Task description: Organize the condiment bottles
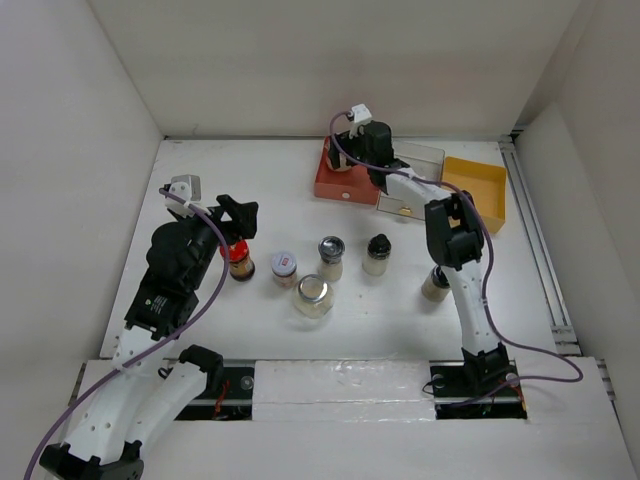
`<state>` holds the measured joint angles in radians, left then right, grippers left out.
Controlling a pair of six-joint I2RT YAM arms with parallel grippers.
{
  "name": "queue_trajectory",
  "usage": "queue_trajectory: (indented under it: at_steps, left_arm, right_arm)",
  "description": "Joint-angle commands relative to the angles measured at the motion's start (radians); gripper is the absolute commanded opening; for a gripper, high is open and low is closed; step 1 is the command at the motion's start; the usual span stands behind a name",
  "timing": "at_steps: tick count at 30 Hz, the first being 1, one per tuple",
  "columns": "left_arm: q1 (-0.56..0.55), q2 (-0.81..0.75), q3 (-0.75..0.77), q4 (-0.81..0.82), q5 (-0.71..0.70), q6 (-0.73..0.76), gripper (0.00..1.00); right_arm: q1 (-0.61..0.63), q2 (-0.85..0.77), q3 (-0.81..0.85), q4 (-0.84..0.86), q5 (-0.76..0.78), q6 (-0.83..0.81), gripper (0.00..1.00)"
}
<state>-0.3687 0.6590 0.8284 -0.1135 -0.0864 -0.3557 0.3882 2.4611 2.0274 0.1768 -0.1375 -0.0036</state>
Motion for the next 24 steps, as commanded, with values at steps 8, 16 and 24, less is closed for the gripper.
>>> queue_trajectory:
  at_steps: [8,16,24]
  left_arm:
    - [0.005,-0.004,0.003,0.043,0.011,0.011,0.77]
    - [0.005,-0.015,0.003,0.043,-0.005,-0.011,0.77]
    - [0.005,-0.036,0.012,0.012,-0.067,-0.057,0.87]
  right_arm:
    - [0.023,-0.279,-0.165,0.136,0.044,-0.013,0.99]
    - [0.108,-0.646,-0.487,0.072,0.079,0.0,0.97]
    - [0.415,-1.019,-0.888,-0.201,0.07,-0.001,0.27]
